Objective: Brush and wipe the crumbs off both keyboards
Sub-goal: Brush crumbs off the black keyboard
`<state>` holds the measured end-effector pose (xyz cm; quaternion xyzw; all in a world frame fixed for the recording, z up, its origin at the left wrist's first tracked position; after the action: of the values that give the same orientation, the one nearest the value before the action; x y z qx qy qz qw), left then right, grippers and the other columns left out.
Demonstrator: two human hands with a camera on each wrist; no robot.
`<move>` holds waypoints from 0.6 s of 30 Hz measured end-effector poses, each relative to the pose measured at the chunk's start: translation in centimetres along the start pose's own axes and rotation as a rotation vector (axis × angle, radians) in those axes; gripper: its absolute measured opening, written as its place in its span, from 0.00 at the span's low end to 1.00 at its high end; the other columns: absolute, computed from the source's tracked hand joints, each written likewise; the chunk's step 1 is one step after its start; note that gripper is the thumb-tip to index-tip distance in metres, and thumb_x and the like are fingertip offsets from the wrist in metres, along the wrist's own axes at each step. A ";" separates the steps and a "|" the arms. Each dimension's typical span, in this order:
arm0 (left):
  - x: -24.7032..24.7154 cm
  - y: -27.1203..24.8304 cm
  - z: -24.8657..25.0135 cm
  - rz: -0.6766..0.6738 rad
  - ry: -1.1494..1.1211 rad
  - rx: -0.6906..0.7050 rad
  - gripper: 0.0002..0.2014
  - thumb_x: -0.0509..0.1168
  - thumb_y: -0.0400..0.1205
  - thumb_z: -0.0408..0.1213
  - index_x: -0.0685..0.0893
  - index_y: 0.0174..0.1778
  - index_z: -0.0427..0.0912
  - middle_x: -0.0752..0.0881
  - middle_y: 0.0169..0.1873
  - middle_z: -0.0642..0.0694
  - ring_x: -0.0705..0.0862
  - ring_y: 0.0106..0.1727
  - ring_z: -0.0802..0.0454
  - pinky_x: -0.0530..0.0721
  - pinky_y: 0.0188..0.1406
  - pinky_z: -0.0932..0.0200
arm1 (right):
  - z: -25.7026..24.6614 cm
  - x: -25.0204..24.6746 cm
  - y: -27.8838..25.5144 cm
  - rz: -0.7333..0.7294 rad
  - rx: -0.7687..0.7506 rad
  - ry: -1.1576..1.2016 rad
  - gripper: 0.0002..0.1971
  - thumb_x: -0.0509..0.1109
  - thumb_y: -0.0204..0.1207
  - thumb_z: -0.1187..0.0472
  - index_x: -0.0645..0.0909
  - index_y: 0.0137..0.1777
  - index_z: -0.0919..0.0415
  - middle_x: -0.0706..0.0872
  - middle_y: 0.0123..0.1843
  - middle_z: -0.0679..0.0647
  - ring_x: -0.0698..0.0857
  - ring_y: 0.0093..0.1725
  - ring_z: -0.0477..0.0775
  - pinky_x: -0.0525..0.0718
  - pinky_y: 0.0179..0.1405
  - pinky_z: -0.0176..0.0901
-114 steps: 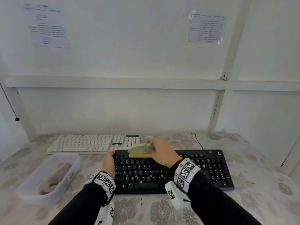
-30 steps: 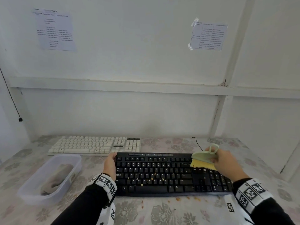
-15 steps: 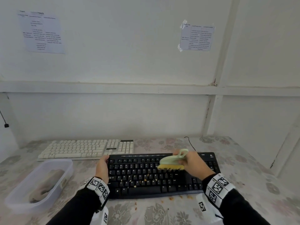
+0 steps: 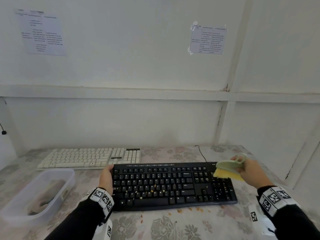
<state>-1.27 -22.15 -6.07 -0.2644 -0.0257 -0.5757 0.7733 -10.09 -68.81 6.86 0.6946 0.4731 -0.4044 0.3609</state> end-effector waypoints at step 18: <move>-0.3 -0.2 0.6 0.036 -0.014 0.037 0.16 0.55 0.84 0.41 0.83 0.41 0.35 0.85 0.27 0.41 0.80 0.31 0.42 0.78 0.32 0.54 | -28.4 13.2 -8.0 -0.360 -0.606 0.149 0.15 0.60 0.79 0.67 0.75 0.65 0.61 0.84 0.54 0.63 0.80 0.45 0.57 0.75 0.43 0.39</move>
<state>-1.38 -21.63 -5.61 -0.2547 -0.0368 -0.5594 0.7880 -8.48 -36.58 5.71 0.4892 0.7113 -0.2513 0.4377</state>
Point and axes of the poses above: each hand's wrist, its own y-axis towards the middle knuckle, its own x-axis out of the palm, z = x × y, the point moved 7 cm from there along y, towards the middle knuckle
